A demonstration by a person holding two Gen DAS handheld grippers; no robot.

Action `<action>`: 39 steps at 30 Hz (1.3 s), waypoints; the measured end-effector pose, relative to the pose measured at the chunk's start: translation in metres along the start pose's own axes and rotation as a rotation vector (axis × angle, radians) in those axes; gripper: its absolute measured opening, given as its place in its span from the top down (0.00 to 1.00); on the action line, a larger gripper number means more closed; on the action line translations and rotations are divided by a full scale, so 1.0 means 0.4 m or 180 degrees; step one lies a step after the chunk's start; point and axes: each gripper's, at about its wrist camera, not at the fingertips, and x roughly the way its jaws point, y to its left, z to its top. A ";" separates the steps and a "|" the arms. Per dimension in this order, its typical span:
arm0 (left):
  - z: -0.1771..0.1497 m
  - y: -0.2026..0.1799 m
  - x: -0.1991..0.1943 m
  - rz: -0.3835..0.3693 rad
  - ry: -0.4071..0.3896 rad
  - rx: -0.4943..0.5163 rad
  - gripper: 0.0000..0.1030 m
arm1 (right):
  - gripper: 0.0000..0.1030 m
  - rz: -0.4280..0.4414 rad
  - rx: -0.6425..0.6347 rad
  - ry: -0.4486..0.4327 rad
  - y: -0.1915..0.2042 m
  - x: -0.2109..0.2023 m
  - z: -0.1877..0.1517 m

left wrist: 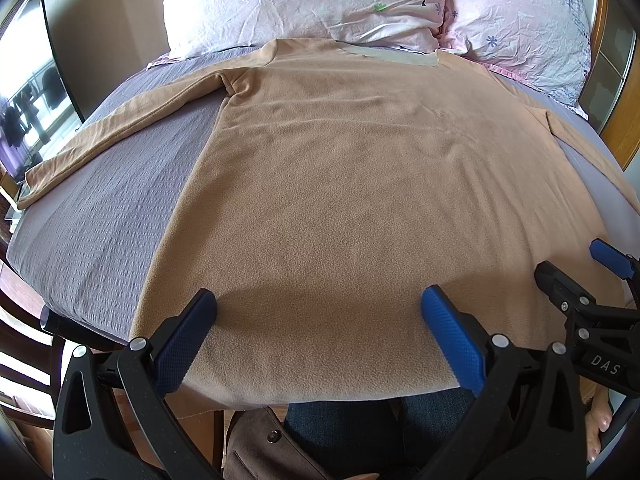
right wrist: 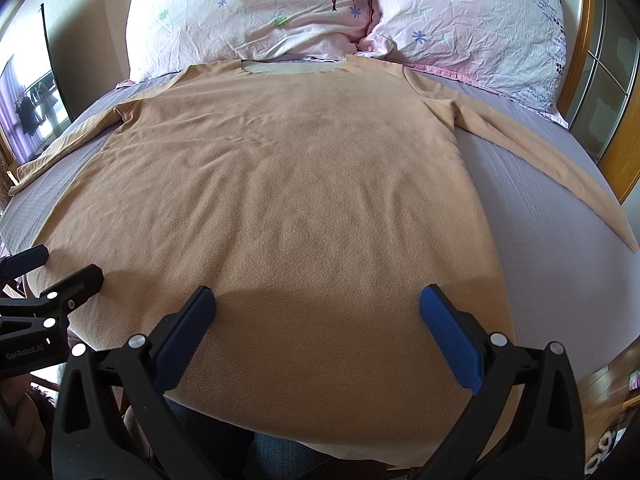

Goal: Fold small clothes

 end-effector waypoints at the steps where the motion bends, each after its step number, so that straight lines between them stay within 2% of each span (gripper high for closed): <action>1: 0.000 0.000 0.000 0.0000 0.0000 0.0000 0.01 | 0.02 0.0000 0.0000 0.0000 0.000 0.000 0.000; 39: 0.000 0.000 0.000 0.0003 -0.0007 0.0001 0.01 | 0.02 0.0003 0.0003 -0.0051 -0.003 -0.004 -0.004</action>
